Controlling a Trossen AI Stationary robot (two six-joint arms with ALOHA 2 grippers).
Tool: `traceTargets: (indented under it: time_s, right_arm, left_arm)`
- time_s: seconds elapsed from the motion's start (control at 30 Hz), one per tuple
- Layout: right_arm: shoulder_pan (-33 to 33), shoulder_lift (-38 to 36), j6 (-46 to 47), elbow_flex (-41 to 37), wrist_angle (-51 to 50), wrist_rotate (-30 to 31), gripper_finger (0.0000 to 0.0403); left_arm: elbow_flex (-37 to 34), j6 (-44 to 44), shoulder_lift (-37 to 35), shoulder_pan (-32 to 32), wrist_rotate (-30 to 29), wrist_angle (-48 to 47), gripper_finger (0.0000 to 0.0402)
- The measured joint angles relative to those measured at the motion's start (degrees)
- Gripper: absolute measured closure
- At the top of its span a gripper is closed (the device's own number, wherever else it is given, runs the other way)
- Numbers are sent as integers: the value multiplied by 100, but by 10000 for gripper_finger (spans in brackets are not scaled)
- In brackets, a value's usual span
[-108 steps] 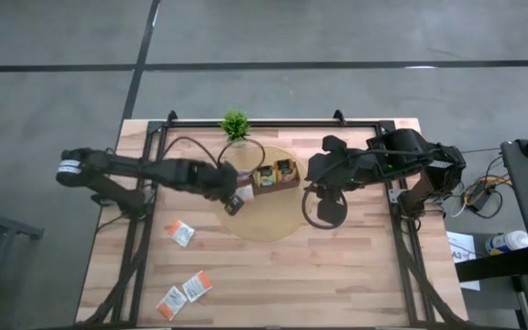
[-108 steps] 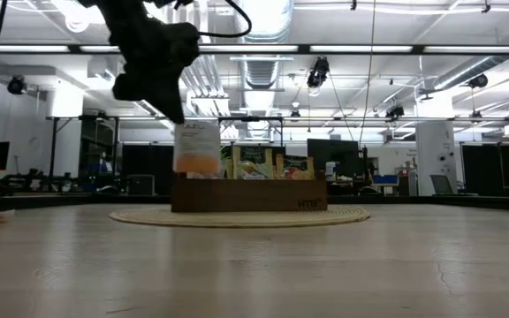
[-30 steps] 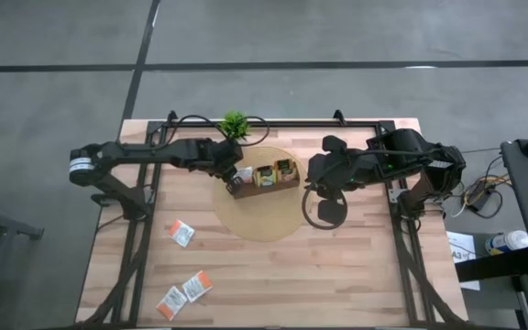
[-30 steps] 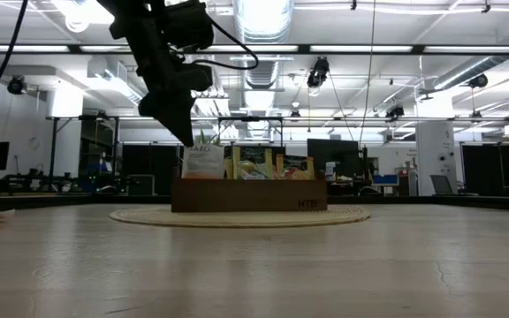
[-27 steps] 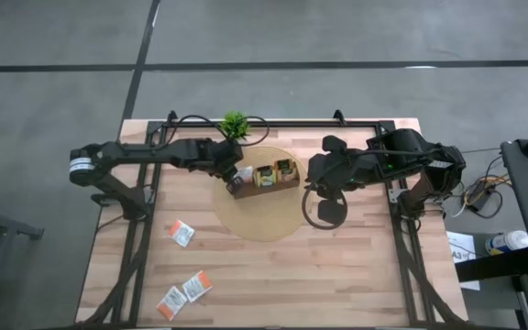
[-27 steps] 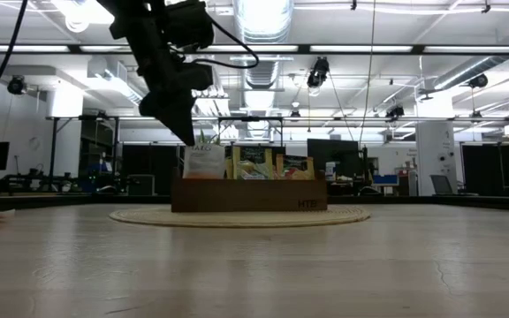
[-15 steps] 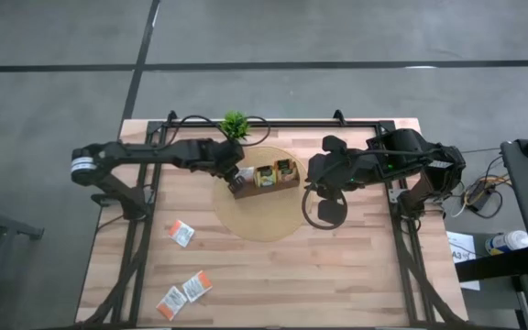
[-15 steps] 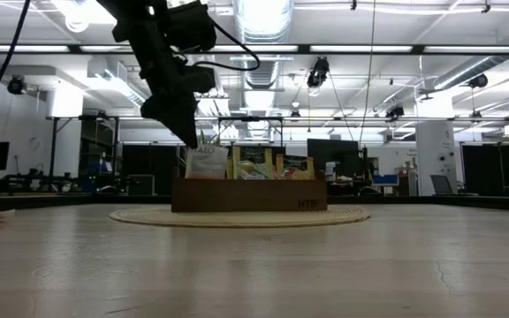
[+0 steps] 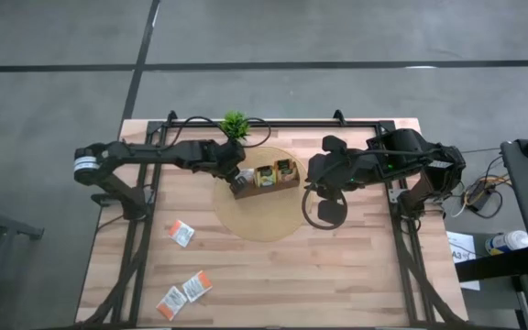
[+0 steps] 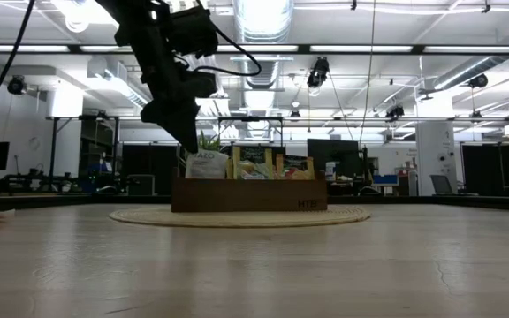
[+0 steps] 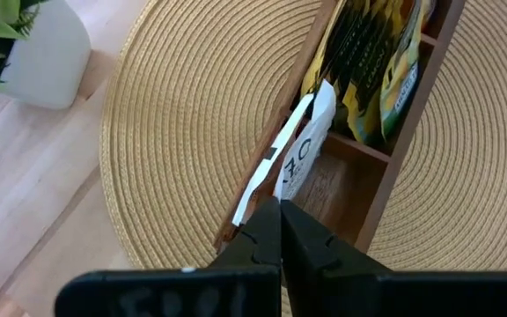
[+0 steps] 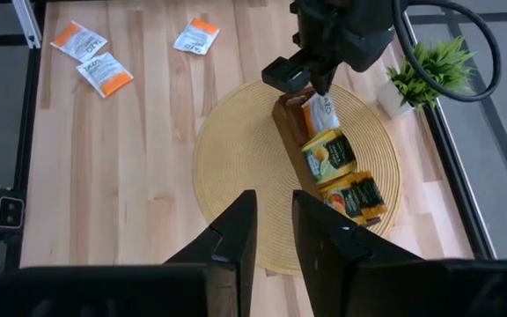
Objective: Pick & Place Tea
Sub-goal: Put the white tea bag into the left section of the wooden organizer
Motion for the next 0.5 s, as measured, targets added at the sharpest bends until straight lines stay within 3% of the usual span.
traceTargets:
  time_s: [0.13, 0.5]
  right_arm:
    - [0, 0, -11, 0, 0, 0, 331]
    - [0, 0, -32, 0, 0, -1, 339]
  left_arm:
    - [0, -23, 0, -3, 132, -2, 385]
    - [26, -258, -17, -4, 314, -185, 271]
